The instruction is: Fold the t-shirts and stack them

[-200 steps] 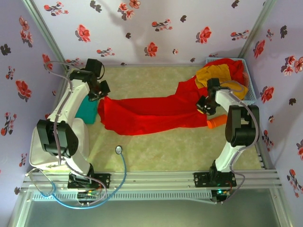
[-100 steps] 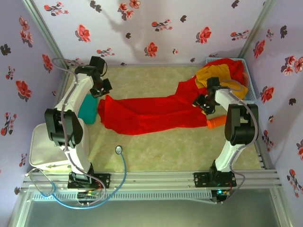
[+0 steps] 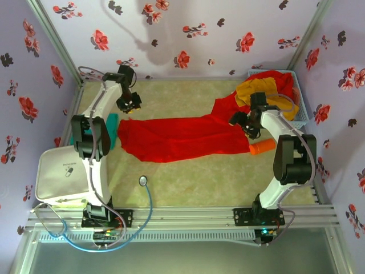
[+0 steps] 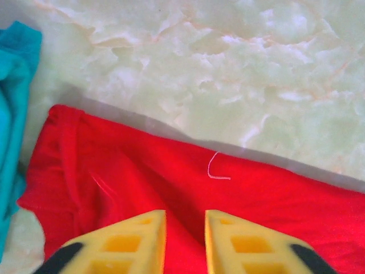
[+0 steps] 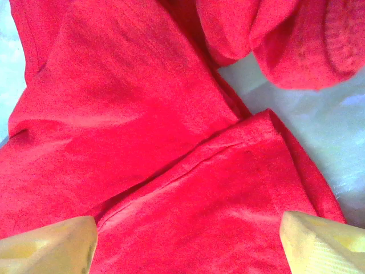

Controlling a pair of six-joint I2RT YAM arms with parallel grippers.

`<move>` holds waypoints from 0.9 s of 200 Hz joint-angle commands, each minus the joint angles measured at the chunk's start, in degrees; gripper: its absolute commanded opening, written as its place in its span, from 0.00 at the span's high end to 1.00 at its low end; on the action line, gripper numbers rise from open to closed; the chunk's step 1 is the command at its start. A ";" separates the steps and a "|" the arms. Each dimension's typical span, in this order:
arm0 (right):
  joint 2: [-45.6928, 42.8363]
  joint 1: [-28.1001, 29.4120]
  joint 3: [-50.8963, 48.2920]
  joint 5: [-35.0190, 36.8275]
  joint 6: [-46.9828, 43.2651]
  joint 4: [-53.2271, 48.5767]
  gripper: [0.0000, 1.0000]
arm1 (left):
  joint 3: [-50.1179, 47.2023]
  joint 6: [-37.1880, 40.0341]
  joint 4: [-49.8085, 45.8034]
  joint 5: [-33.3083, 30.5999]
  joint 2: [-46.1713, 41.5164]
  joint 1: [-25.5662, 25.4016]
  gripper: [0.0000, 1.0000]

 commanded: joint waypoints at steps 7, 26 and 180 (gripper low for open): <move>-2.83 1.59 -1.60 -0.15 -1.25 -1.66 0.16 | 1.01 1.40 -3.29 0.97 0.28 0.60 0.67; -4.11 2.81 -2.46 -0.12 -1.06 -1.50 0.16 | -3.56 1.48 -1.25 2.24 -3.58 0.19 0.66; -3.44 8.04 -3.05 0.08 -0.34 -1.29 0.15 | -44.48 -9.43 19.61 5.48 -22.35 -8.36 0.63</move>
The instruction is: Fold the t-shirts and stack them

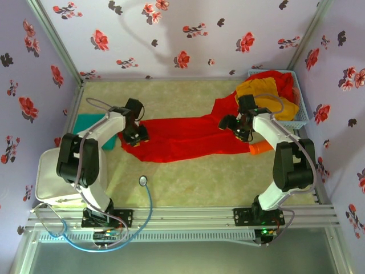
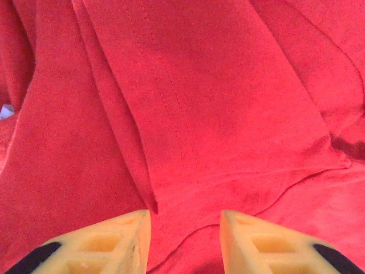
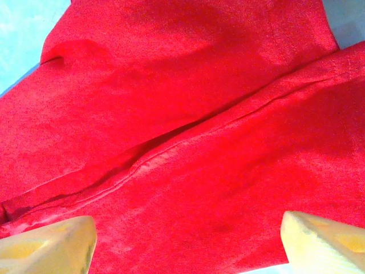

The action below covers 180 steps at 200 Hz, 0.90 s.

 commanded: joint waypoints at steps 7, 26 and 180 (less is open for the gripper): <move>0.12 0.39 -1.04 0.22 -0.34 -0.89 0.16 | -0.13 -1.62 3.09 0.19 2.12 -0.03 0.63; 0.11 0.40 -1.34 0.40 -0.31 -0.87 0.16 | 0.36 -1.54 3.05 -0.61 3.17 0.02 0.64; 0.76 0.37 -1.20 0.33 0.26 -0.80 0.17 | 5.24 1.21 -1.96 -2.03 5.21 0.17 1.00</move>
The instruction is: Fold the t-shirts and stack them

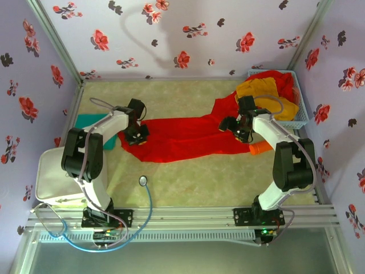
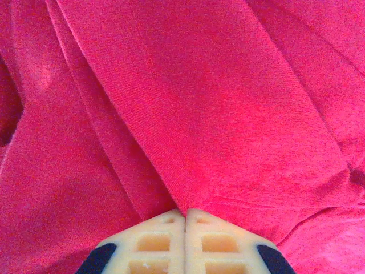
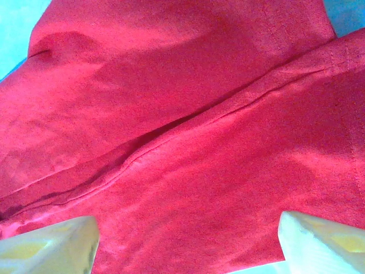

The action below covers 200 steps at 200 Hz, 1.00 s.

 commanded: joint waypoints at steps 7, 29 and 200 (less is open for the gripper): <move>0.68 0.40 -0.38 0.40 0.15 -0.87 0.18 | 4.29 2.04 -3.74 -1.38 0.90 0.23 1.00; 0.42 0.39 -0.47 0.51 0.17 -0.86 0.18 | 7.26 2.82 -5.46 -1.64 0.51 0.24 1.00; 0.05 0.61 -0.40 0.15 -0.23 -1.59 0.18 | 53.76 17.24 -22.91 -7.34 29.75 -1.18 1.00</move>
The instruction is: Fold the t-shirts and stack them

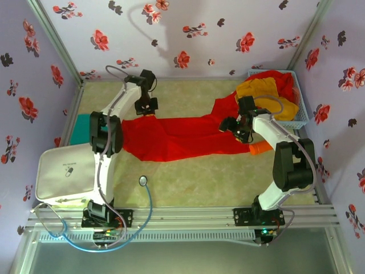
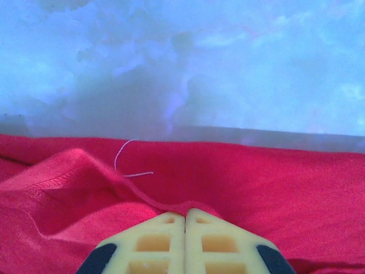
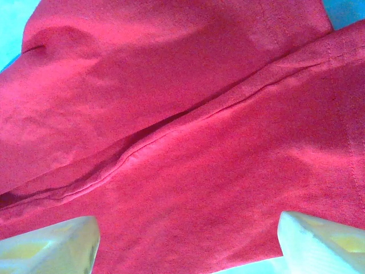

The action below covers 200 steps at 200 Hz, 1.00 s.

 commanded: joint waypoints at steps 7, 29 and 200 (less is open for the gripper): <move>0.39 0.79 -0.23 -0.01 -0.11 -0.78 0.18 | 4.74 4.15 -2.68 -3.07 1.70 -1.42 0.99; 1.38 1.35 0.75 -0.24 -0.20 -1.03 0.18 | 8.40 5.48 -3.99 -3.54 3.92 -3.03 1.00; 3.06 3.02 -0.61 0.07 -1.86 0.26 0.18 | -25.34 0.13 3.06 -2.69 -25.47 0.71 0.60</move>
